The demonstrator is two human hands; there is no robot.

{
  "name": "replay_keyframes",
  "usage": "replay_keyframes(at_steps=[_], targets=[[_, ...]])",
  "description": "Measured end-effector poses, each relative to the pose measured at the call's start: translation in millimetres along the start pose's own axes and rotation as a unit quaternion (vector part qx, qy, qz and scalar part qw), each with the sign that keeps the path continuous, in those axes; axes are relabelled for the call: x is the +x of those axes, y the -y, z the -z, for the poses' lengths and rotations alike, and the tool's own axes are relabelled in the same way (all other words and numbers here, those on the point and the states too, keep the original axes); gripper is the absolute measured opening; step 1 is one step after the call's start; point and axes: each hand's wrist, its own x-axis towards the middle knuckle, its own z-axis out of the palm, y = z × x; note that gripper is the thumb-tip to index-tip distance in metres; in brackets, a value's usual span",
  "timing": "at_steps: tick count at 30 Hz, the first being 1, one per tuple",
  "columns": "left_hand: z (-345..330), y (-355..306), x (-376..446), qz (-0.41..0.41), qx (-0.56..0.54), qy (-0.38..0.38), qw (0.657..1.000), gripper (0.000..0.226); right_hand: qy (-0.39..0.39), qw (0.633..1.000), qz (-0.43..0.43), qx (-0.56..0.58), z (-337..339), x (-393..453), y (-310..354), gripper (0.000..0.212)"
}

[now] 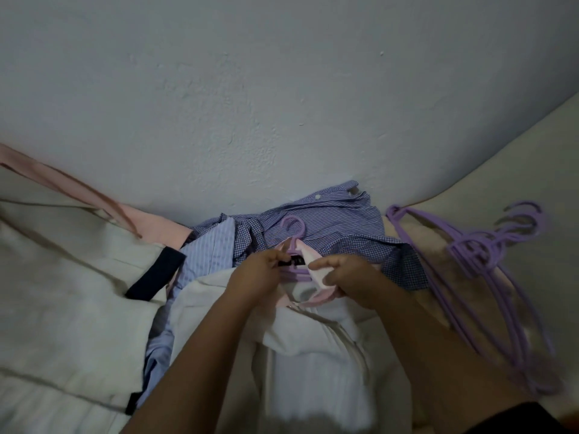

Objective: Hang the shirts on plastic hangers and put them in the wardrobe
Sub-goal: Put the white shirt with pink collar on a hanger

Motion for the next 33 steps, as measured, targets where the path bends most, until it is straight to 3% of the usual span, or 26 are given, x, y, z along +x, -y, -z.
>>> replay_keyframes(at_steps=[3,6,9,11,13,15,16,18,19,20,21,22,23,24,25,27,29,33], targets=[[11,-6,-18,-0.001,0.03,0.03,0.999,0.035,-0.007,1.0,0.007,-0.019,1,-12,-4,0.057],[18,-10,-37,0.005,0.008,0.015,1.0,0.037,-0.004,0.997,0.002,0.082,2,-27,-10,0.058],[25,-7,-50,0.038,-0.114,-0.009,0.993,0.04,0.008,0.973,-0.009,0.229,4,-42,-17,0.054],[26,-3,-56,0.065,-0.244,0.002,0.968,0.048,0.037,0.94,-0.018,0.34,5,-55,-23,0.049],[26,-3,-62,0.077,-0.399,0.036,0.913,0.05,0.064,0.892,-0.019,0.447,4,-62,-28,0.047],[26,3,-64,0.093,-0.55,0.082,0.826,0.049,0.043,0.842,-0.013,0.537,3,-61,-28,0.054],[26,8,-63,0.09,-0.613,0.108,0.778,0.048,0.059,0.823,0.022,0.565,2,-59,-25,0.057],[24,21,-57,0.073,-0.694,0.139,0.702,0.064,0.168,0.773,0.169,0.588,-2,-62,-21,0.053],[22,28,-54,0.072,-0.716,0.145,0.679,0.076,0.172,0.764,0.174,0.597,0,-61,-22,0.064],[19,34,-51,0.073,-0.73,0.143,0.664,0.085,0.128,0.791,0.117,0.587,3,-54,-26,0.093],[16,40,-47,0.078,-0.734,0.139,0.66,0.094,0.089,0.802,0.033,0.59,7,-41,-34,0.108],[13,43,-43,0.083,-0.737,0.137,0.657,0.103,0.064,0.78,-0.009,0.623,9,-34,-41,0.096],[12,44,-39,0.087,-0.745,0.136,0.648,0.107,0.033,0.787,-0.001,0.615,9,-33,-47,0.068],[11,44,-36,0.087,-0.756,0.135,0.635,0.106,-0.059,0.798,0.028,0.599,6,-29,-48,0.047],[11,41,-33,0.083,-0.763,0.135,0.627,0.099,-0.105,0.798,0.04,0.592,6,-27,-50,0.039],[10,33,-32,0.084,-0.752,0.13,0.641,0.075,-0.073,0.776,0.027,0.626,2,-28,-53,0.031],[5,29,-29,0.119,-0.72,0.107,0.676,0.048,-0.041,0.773,0.01,0.632,-1,-28,-59,0.047],[-17,43,-17,0.172,-0.678,0.052,0.713,0.047,-0.058,0.775,-0.051,0.628,-12,-27,-67,0.046]])
